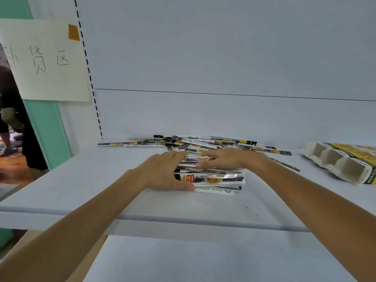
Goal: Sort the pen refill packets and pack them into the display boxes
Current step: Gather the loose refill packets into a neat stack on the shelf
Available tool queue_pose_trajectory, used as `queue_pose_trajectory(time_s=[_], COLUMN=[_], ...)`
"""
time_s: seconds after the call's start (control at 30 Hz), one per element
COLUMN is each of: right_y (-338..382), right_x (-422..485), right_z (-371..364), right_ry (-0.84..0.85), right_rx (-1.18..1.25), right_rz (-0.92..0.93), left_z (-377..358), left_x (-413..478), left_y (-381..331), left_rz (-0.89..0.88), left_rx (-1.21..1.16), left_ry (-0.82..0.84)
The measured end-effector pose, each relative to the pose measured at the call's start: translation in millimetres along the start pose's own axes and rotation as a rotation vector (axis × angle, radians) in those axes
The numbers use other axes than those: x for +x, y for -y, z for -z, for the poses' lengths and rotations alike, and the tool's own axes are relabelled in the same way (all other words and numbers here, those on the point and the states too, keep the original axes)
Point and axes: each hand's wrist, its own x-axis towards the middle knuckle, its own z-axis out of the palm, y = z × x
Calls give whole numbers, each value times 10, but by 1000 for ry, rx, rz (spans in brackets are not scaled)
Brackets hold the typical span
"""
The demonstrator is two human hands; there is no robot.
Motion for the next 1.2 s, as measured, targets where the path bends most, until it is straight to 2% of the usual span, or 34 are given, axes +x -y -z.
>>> queue_pose_trajectory(time_s=[0.1, 0.23, 0.4, 0.5, 0.63, 0.7, 0.77, 0.83, 0.9, 0.93, 1.03, 1.1, 1.2], right_y=[-19, 2, 51, 126, 89, 30, 17, 36, 30, 4, -104, -156, -154], right_x=[-10, -6, -99, -135, -94, -105, -137, -164, -157, -137, -45, -2, 47], right_z=[-21, -18, 29, 87, 46, 42, 64, 68, 50, 41, 1, -11, 25], right_ry=[-53, -161, 9, 118, 95, 79, 72, 25, -60, -102, -214, -290, -349], right_rx=[-9, 41, 150, 43, -66, -5, 53, 111, 125, 109, 88, 94, 75], right_rz=[-22, 58, 7, 38, 51, 48, 59, 44, -48, -90, -72, -22, 71], left_z=[13, -8, -71, -100, -73, -2, 54, 46, 4, -13, -54, -63, -51], left_x=[28, 71, 63, 100, 121, 111, 134, 195, 260, 281, 339, 328, 162], left_y=[8, 28, 48, 32, 15, 33, 57, 80, 152, 190, 271, 246, 124], left_rz=[-15, -46, 10, 70, 74, 57, 39, 70, 129, 170, 264, 207, -36], left_rx=[24, -18, -116, -87, -75, -172, -417, -530, -473, -442, -389, -364, -350], left_ry=[-25, -67, -60, -84, -71, -39, -90, -245, -418, -445, -350, -379, -409])
